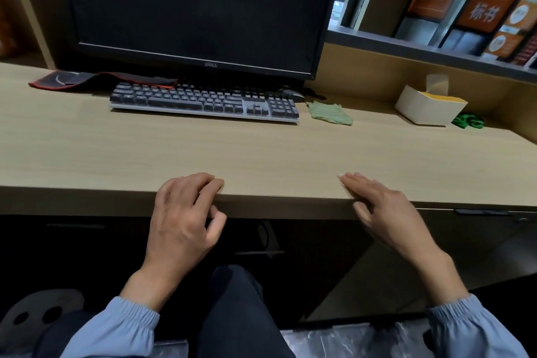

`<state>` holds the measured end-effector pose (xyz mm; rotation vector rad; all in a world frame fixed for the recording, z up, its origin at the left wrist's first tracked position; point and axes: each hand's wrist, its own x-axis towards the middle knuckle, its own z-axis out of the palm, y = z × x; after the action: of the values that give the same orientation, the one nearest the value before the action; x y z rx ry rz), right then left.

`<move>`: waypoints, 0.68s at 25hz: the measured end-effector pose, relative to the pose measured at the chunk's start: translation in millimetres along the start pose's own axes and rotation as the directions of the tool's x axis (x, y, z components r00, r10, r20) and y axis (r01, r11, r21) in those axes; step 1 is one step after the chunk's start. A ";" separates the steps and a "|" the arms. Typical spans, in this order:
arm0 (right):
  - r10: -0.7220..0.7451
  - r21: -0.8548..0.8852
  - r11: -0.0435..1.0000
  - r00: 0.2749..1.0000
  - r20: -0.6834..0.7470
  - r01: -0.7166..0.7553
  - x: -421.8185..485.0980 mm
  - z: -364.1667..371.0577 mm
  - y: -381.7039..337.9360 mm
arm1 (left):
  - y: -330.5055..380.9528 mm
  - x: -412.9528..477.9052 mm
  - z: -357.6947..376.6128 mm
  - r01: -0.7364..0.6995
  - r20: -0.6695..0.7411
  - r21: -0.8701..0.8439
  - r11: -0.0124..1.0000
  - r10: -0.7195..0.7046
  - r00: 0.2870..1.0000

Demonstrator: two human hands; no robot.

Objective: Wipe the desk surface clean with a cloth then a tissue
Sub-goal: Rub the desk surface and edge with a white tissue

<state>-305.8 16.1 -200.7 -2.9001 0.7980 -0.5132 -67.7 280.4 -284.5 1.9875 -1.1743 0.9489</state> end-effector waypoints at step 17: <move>-0.256 0.014 0.967 0.959 0.122 0.256 0.3 20.2 -59.2 | 1.5 -2.2 8.3 0.006 -0.032 0.071 0.997 -0.003 0.999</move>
<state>-270.1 66.7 -209.4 -3.0183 0.4091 -0.3481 -67.7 274.1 -290.5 2.0221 -1.1324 1.0300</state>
